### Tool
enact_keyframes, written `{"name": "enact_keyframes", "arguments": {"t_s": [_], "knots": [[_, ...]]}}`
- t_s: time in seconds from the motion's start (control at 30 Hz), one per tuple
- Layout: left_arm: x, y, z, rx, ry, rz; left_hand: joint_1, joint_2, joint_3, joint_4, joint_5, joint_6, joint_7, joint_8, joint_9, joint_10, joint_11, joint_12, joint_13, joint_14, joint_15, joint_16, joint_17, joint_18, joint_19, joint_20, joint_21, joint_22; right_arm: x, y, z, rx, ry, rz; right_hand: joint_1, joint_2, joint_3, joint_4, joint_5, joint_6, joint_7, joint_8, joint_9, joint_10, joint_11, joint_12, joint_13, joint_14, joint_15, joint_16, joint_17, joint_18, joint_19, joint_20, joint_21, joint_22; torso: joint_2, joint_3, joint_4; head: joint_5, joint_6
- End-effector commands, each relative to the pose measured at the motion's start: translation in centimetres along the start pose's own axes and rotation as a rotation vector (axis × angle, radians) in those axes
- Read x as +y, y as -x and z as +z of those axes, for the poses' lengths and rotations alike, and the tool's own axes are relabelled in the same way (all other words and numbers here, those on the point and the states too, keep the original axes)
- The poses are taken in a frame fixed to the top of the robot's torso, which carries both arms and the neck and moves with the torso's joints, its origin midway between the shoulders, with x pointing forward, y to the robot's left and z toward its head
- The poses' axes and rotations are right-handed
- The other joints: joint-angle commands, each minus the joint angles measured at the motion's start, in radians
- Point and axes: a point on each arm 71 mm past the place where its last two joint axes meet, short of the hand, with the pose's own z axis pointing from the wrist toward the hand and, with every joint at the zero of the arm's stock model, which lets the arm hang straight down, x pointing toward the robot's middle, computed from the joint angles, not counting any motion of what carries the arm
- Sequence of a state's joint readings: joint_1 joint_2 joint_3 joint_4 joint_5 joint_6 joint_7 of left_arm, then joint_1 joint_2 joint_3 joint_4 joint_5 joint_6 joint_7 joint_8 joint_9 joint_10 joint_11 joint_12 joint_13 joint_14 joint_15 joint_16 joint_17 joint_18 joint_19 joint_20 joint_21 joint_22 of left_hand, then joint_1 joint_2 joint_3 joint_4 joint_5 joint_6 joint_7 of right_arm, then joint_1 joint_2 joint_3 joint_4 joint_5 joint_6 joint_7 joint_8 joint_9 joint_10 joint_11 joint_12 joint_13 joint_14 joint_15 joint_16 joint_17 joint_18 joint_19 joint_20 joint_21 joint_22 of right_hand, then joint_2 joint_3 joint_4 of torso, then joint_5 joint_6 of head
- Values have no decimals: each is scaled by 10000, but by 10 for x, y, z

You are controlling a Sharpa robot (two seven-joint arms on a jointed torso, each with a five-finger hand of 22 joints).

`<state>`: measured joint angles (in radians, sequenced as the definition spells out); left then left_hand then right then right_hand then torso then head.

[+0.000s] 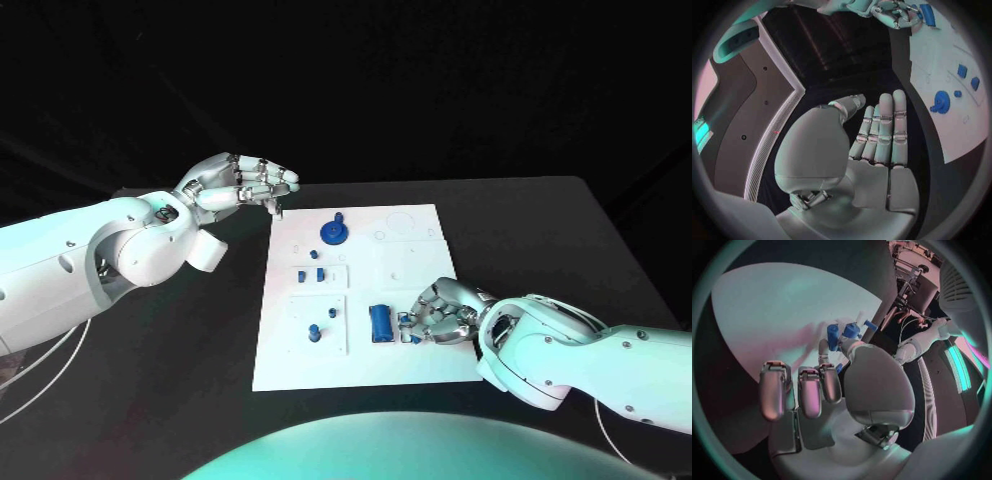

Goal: Assemble the parts on the task board

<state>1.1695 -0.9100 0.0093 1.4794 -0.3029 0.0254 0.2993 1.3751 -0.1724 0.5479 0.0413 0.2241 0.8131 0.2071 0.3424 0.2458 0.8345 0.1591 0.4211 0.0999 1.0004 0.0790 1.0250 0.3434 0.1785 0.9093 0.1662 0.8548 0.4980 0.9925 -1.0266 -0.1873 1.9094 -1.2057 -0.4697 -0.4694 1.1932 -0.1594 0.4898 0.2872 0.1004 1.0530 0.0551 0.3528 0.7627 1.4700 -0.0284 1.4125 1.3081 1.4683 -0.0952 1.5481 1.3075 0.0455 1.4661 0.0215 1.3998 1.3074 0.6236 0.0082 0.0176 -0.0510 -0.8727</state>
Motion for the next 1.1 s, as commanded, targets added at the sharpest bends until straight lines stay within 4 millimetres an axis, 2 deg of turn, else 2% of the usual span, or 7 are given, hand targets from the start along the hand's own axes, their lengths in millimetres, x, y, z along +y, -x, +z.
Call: {"name": "enact_keyframes", "arguments": {"t_s": [0.03, 0.4, 0.5, 0.87, 1.03, 1.1], "knots": [[-1, -2, 1, 146, -97, -126, -59, 49, 42, 8, 28, -86, 158, 22, -9, -77, 15, 56, -15, -68, -15, 35, 12, 48, -65, -3, -16, 9, 0, -1, 1, -21, -101, -185, -198, 0, -86, 4, -25, 289, -175, 15, -36, 522, -61, 48, 1775, 943, 11, 59, 2229, -144, 673, -69, 69, 2223, -5, 2, -2, 1, 1], [-1, -2, 1, 161, -87, -126, -59, 49, 42, 8, 28, -86, 158, 22, -9, -77, 15, 56, -15, -68, -15, 35, 12, 48, -65, -3, -16, 9, -1, 0, 4, -150, -202, -452, -346, 36, -136, 11, -28, 334, -189, 30, -27, 541, -73, 91, 1799, 948, 2, 68, 2252, -150, 681, -76, 104, 2231, -5, -7, 6, 5, 1], [-1, -3, 1, 172, -80, -93, -68, 51, 47, 11, 30, -106, 163, 23, -15, -92, 19, 68, -17, -73, -10, 44, 14, 49, -71, 1, -14, 10, -1, 0, 5, -177, -248, -553, -296, -39, -157, -82, -23, 334, -217, 34, -17, 541, -95, 83, 1795, 946, -12, 66, 2245, -148, 679, -85, 94, 2228, -6, -7, 1, 22, 1], [-1, -3, 1, 194, -74, -65, -68, 51, 47, 11, 30, -106, 163, 23, -15, -92, 19, 68, -17, -73, -10, 44, 14, 49, -71, 1, -14, 10, 2, 0, 7, -362, -194, -629, -307, -53, -168, -83, -24, 331, -213, 32, -17, 541, -96, 81, 1795, 943, -17, 59, 2229, -145, 675, -88, 77, 2224, -8, -3, 3, 43, 1], [-1, -3, 1, 195, -74, -63, -68, 51, 47, 11, 30, -106, 163, 23, -15, -92, 19, 68, -17, -73, -10, 44, 14, 49, -71, 1, -14, 10, 3, -1, 8, -349, -134, -639, -458, -50, -229, -9, -29, 341, -199, 27, -18, 541, -87, 77, 1795, 945, -16, 62, 2238, -146, 675, -93, 82, 2225, -5, 1, -3, 49, 1], [-1, -3, 1, 190, -78, -61, -57, 59, 60, 3, 32, -112, 164, 31, -18, -102, 20, 81, -18, -80, -10, 49, 14, 51, -76, 3, -9, 13, 4, -1, 8, -314, -129, -661, -691, -128, -368, 26, -37, 357, -191, 23, -20, 547, -80, 87, 1802, 946, -8, 66, 2246, -147, 675, -90, 85, 2225, -3, -2, -5, 39, 1]]}}
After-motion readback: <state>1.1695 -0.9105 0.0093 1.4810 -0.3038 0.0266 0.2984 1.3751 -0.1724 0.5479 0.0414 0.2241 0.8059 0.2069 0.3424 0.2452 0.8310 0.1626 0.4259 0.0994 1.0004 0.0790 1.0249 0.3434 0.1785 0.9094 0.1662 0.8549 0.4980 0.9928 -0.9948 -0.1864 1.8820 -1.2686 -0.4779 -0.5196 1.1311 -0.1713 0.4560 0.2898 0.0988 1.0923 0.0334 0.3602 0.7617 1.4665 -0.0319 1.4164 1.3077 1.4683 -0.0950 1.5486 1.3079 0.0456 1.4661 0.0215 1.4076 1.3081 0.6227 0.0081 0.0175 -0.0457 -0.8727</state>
